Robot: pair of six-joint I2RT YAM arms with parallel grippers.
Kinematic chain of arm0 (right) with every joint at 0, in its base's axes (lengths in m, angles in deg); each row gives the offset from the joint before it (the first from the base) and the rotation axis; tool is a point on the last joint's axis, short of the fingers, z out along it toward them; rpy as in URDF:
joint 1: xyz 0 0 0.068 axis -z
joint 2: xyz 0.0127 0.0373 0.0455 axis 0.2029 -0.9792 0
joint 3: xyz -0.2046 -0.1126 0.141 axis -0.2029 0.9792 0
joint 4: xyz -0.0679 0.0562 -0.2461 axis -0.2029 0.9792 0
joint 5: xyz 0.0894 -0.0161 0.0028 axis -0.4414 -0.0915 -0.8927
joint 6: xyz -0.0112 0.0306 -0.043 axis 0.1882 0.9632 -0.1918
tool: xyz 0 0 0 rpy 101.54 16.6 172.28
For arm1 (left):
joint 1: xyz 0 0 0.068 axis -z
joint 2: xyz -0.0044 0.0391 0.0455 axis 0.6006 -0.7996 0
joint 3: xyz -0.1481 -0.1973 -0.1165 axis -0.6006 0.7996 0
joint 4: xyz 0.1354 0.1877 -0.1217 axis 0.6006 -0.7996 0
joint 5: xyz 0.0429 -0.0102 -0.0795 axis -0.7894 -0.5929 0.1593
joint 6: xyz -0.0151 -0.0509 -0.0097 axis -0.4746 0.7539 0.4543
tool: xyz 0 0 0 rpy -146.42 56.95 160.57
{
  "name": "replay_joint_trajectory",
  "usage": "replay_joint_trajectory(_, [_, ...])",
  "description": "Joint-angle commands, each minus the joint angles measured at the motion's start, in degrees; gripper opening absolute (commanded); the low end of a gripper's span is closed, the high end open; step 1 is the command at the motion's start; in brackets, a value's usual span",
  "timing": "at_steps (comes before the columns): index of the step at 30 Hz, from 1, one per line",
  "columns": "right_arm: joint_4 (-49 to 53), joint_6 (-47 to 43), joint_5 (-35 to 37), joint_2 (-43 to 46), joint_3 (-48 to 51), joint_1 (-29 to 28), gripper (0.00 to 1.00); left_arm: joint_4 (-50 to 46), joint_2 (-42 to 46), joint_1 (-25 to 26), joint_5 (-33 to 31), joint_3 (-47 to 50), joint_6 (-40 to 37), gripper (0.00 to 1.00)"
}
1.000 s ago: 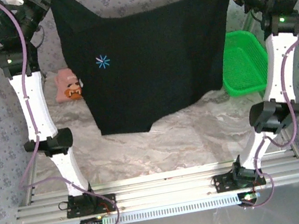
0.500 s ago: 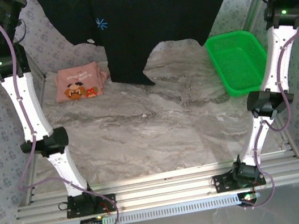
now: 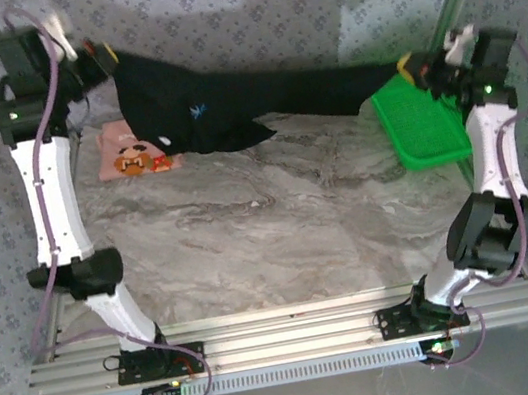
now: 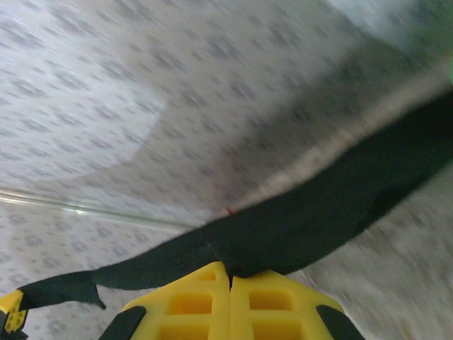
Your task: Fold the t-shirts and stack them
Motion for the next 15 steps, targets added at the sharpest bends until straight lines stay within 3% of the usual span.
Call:
replay_joint_trajectory(1, [8.7,-12.9,1.6,6.7,11.1,1.9,0.0,3.5,16.2,-1.2,-6.9,30.4,0.0,0.0])
replay_joint_trajectory(4, [12.2,-15.3,0.5,11.1,21.7,4.4,0.0,6.4,27.4,-5.1,-6.6,53.0,3.7,0.0])
replay_joint_trajectory(7, [17.9,-17.8,3.8,16.5,28.9,4.7,0.0,6.0,36.7,-6.3,-6.6,68.2,5.6,0.0])
replay_joint_trajectory(15, [34.8,-22.3,12.0,24.6,38.2,4.2,0.0,-5.4,53.1,-9.0,-15.9,86.8,10.0,0.0])
